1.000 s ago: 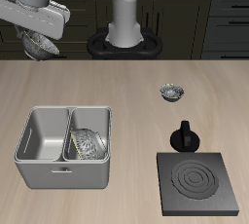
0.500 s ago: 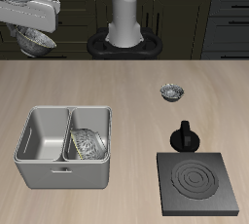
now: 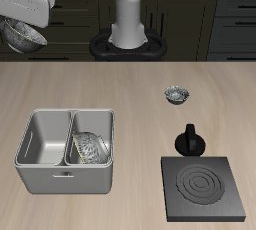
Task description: Place the largest bowl in the left side of the drainer and the medium bowl in the right side
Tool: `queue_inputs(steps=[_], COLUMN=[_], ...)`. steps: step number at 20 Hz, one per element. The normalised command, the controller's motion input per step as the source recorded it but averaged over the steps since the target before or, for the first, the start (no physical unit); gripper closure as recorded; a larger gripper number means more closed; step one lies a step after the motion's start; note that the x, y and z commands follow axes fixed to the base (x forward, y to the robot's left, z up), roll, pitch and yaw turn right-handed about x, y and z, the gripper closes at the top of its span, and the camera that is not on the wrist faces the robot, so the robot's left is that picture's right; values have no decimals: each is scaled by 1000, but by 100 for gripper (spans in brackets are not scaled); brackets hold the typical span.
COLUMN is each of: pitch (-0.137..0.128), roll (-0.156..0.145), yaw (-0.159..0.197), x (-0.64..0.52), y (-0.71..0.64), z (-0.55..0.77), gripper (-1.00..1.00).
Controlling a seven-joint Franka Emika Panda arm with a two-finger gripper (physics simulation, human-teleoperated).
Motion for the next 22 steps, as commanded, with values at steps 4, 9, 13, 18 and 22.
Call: queue_inputs(steps=[4, 9, 13, 18, 22], pitch=[-36, -11, 9, 4, 2], roll=[-104, -69, 7, -29, -15], yaw=[-29, -39, 23, 3, -15], x=[309, 156, 194, 158, 221], y=[74, 64, 278, 122, 205], z=[-3, 14, -85, -88, -264], gripper=[100, 100, 100, 100, 100])
